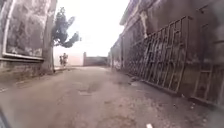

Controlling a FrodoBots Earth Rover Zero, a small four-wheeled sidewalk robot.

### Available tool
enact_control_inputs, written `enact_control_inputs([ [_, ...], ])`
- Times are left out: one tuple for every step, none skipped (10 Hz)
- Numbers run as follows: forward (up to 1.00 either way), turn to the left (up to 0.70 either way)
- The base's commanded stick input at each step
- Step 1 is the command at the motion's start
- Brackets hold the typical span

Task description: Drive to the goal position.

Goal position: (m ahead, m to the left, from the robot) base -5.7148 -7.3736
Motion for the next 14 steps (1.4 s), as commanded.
enact_control_inputs([
  [1.0, 0.0],
  [1.0, 0.0],
  [1.0, 0.0],
  [1.0, 0.0],
  [1.0, 0.03],
  [1.0, 0.25],
  [1.0, 0.4],
  [1.0, 0.4],
  [1.0, 0.0],
  [1.0, 0.0],
  [1.0, 0.0],
  [1.0, 0.0],
  [1.0, 0.0],
  [1.0, 0.0],
])
